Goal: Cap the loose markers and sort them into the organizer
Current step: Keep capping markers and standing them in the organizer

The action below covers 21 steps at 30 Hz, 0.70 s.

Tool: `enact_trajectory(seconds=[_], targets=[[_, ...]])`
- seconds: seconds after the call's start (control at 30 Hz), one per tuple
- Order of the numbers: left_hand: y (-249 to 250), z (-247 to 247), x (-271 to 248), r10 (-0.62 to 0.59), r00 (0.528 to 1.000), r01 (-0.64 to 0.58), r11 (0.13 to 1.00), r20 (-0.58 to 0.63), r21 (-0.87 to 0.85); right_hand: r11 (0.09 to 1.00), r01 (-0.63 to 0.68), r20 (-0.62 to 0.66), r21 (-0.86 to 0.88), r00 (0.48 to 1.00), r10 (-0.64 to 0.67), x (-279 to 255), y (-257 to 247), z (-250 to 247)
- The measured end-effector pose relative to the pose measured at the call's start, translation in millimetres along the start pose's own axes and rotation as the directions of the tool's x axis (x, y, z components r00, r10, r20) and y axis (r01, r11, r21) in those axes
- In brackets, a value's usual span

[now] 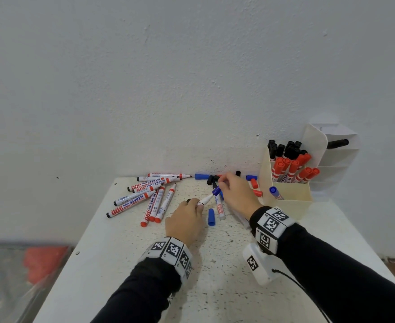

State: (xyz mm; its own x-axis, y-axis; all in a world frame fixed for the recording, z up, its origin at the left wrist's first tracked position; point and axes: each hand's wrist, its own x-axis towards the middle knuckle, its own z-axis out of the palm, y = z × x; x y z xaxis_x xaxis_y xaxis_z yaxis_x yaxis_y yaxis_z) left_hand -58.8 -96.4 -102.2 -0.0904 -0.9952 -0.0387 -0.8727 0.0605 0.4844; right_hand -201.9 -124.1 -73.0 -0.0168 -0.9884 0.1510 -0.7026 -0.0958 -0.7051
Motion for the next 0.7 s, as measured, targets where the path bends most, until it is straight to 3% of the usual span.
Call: enact_trajectory(seconds=[0.2,0.3,0.43,0.6,0.7], targets=[[1,0,-2,0.096,0.995,-0.098,0.994,-0.040,-0.055,0.983,-0.052,0.123,0.176,0.992,0.031,-10,0,0],[7,-5,-5,0.166,0.984,-0.171,0.983,-0.070,-0.072,0.986,-0.098,0.084,0.134,0.993,0.087,-9,5,-3],[15,-7,-11,0.242,0.968,-0.239,0.969,-0.071,0.057,0.988,-0.106,0.047,0.110,0.994,0.101,-11,-3,-5],[22,-16,-11,0.247,0.966,-0.230,0.956,0.074,-0.184,0.979,-0.036,0.028,0.198,0.999,0.031,-18,-10,-8],[25,-21,-13,0.269,0.960,-0.237,0.926,0.075,-0.293,0.973,0.015,0.020,0.229,1.000,-0.020,-18,-14,-13]])
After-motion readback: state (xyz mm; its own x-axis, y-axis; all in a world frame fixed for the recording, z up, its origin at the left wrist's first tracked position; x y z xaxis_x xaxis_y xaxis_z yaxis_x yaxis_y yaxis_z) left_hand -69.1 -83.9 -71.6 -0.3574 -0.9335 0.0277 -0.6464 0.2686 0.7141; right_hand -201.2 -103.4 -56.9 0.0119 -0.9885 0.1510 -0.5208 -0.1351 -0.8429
